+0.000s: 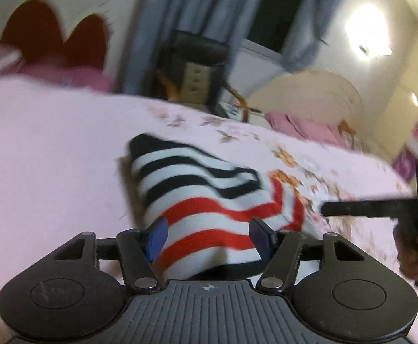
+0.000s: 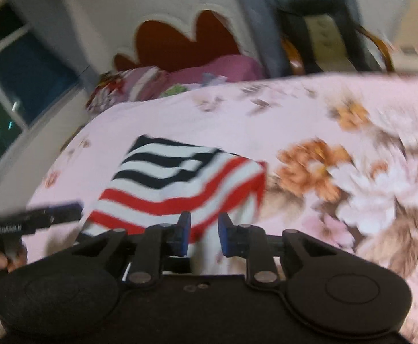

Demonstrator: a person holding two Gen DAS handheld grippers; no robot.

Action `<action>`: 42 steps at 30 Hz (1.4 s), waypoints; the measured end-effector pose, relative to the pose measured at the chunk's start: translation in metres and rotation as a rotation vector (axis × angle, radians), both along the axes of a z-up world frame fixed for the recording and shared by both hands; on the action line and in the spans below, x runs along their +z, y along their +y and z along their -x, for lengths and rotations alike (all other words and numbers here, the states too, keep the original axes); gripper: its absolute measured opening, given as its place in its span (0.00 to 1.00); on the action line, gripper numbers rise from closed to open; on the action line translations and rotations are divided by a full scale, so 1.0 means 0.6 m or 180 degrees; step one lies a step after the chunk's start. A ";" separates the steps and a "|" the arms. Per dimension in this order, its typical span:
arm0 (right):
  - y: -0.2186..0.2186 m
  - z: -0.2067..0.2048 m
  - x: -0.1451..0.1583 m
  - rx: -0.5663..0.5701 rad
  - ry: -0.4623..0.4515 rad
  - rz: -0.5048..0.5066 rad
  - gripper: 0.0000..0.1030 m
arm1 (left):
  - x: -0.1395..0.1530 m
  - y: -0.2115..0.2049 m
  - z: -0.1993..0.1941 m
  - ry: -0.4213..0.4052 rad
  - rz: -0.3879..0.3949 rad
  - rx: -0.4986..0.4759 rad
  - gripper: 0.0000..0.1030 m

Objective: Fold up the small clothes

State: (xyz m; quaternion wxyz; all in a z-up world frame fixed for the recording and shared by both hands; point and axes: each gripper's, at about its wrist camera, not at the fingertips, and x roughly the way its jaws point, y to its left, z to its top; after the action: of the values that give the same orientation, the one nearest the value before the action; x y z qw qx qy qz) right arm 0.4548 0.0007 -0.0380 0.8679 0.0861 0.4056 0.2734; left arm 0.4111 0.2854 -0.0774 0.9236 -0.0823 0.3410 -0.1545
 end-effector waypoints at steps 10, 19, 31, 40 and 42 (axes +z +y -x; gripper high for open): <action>0.062 0.012 -0.062 0.0080 -0.0075 0.0798 0.19 | -0.053 -0.083 -0.009 0.0044 -0.0889 0.0112 0.62; 0.049 0.065 0.000 0.0111 -0.0226 0.0625 0.20 | -0.026 -0.069 0.049 0.0050 -0.0826 0.0172 0.62; 0.070 0.096 -0.056 0.0162 -0.0170 0.0912 0.21 | -0.064 -0.068 0.070 0.0097 -0.0667 0.0327 0.62; 0.064 0.104 -0.066 0.0080 -0.0245 0.0873 0.22 | -0.071 -0.067 0.069 0.0122 -0.0610 0.0401 0.67; 0.061 0.102 -0.067 0.0019 -0.0217 0.0827 0.22 | -0.073 -0.067 0.070 0.0134 -0.0594 0.0409 0.68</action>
State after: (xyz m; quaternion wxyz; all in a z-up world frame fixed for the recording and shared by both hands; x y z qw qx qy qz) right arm 0.3936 0.0375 -0.0782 0.8842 -0.0376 0.4082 0.2239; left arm 0.3690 0.2452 -0.1210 0.9279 -0.0209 0.3673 -0.0608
